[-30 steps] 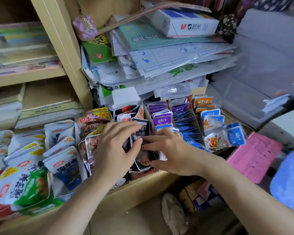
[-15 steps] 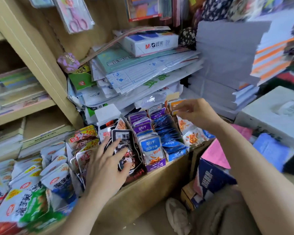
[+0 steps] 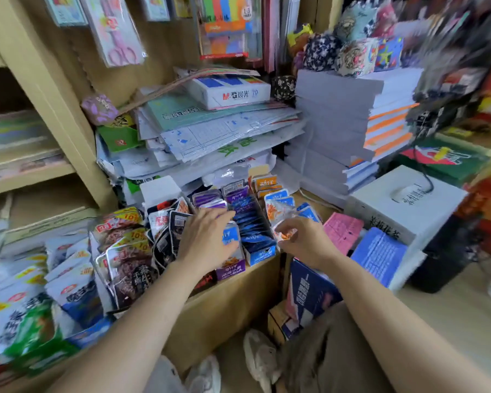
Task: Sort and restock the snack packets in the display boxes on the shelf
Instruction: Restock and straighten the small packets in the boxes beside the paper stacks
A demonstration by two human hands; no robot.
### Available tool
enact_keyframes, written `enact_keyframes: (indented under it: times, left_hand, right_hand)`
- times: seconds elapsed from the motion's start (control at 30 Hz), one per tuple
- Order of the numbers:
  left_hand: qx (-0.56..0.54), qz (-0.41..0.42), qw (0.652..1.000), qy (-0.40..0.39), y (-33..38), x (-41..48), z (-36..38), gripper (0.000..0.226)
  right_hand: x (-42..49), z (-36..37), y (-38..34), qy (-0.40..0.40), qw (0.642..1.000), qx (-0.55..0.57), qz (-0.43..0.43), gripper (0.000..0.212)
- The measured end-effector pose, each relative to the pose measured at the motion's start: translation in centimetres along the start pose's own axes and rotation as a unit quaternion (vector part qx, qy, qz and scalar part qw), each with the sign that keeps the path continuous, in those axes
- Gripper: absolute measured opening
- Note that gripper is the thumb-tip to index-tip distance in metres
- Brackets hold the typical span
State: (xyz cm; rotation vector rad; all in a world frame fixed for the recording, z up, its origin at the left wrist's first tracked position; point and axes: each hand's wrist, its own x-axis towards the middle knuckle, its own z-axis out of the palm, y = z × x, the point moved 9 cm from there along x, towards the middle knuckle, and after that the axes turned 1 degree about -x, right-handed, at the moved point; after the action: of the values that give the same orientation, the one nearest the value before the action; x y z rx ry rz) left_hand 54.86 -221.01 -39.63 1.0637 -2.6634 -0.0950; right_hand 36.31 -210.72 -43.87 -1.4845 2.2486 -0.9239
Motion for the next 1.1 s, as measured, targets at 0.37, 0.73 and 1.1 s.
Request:
enact_keyframes:
  times: [0.37, 0.73, 1.1]
  left_hand:
    - [-0.151, 0.023, 0.988, -0.012, -3.0, 0.2, 0.9, 0.044]
    - [-0.190, 0.023, 0.981, 0.015, -4.1, 0.0, 0.8, 0.041]
    - [-0.159, -0.041, 0.986, 0.034, -3.6, 0.7, 0.9, 0.027]
  right_hand:
    - [0.9, 2.5, -2.7, -0.039, 0.990, -0.138, -0.002, 0.010]
    - [4.3, -0.1, -2.3, 0.079, 0.982, -0.144, 0.092, 0.025]
    - [0.4, 2.6, 0.0, -0.047, 0.995, -0.083, -0.040, 0.019]
